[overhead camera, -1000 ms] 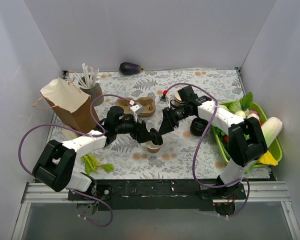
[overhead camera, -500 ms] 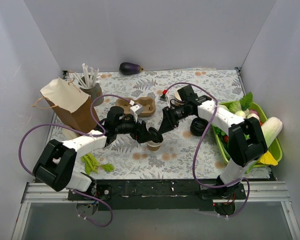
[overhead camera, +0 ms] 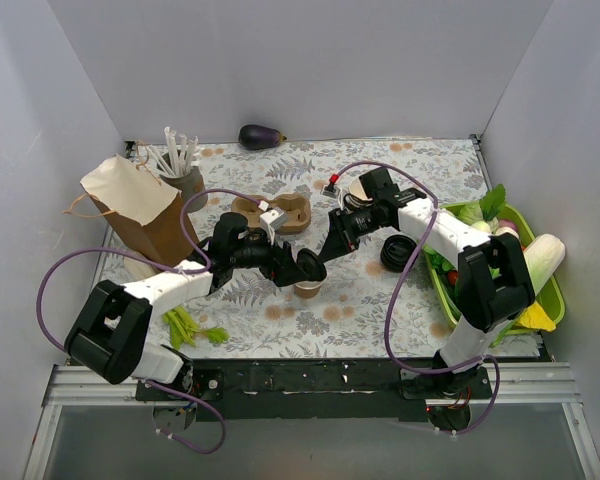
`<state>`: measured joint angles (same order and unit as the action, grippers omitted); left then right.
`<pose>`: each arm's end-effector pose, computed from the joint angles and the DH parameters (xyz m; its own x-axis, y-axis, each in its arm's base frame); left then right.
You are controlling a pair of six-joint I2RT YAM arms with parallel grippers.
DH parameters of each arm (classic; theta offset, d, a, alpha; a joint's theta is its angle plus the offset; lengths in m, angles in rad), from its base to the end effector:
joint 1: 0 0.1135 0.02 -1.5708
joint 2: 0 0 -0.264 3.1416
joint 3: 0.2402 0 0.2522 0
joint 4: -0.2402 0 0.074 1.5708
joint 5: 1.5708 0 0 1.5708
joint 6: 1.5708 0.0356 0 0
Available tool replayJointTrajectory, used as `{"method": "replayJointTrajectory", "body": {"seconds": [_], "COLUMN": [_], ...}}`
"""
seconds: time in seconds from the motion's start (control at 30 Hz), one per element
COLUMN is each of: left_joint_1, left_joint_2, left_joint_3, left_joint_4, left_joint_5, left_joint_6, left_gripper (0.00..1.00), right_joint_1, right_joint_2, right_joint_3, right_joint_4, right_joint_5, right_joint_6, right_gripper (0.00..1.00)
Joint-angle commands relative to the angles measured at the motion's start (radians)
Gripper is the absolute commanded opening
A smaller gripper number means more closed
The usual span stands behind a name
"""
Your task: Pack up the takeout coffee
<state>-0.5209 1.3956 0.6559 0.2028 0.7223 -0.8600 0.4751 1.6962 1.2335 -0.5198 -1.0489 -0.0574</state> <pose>0.2328 -0.1607 0.2011 -0.9458 -0.1128 -0.3044 0.2289 0.4330 -0.8718 0.2970 0.1875 0.2435 -0.7009 -0.3927 -0.5954 -0.6972 0.2011 0.6881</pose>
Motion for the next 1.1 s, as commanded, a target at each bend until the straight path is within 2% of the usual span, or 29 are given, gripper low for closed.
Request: {"method": "replayJointTrajectory", "body": {"seconds": [0.0,0.3,0.5,1.07], "left_joint_1": [-0.004,-0.004,-0.004,-0.004], "left_joint_2": [-0.056,-0.076,-0.078,-0.037], "left_joint_3": [0.011,0.016,0.013,0.021], "left_joint_4": [-0.017,-0.040,-0.036,0.020], "left_joint_5": [0.000,-0.014,-0.037,-0.040], "left_joint_6": [0.018,0.022,0.024,0.006], "left_gripper": [0.78,0.79,0.79,0.80], "right_joint_1": [-0.030,-0.038,-0.046,-0.081], "right_joint_2": [0.023,0.043,0.048,0.079], "right_joint_3": [-0.014,-0.055,-0.091,-0.095], "right_joint_4": [0.064,0.179,0.244,0.228], "right_joint_5": [-0.081,-0.207,-0.229,-0.194], "right_joint_6": [0.095,0.228,0.301,0.300], "right_gripper": [0.19,0.18,0.20,0.36]}}
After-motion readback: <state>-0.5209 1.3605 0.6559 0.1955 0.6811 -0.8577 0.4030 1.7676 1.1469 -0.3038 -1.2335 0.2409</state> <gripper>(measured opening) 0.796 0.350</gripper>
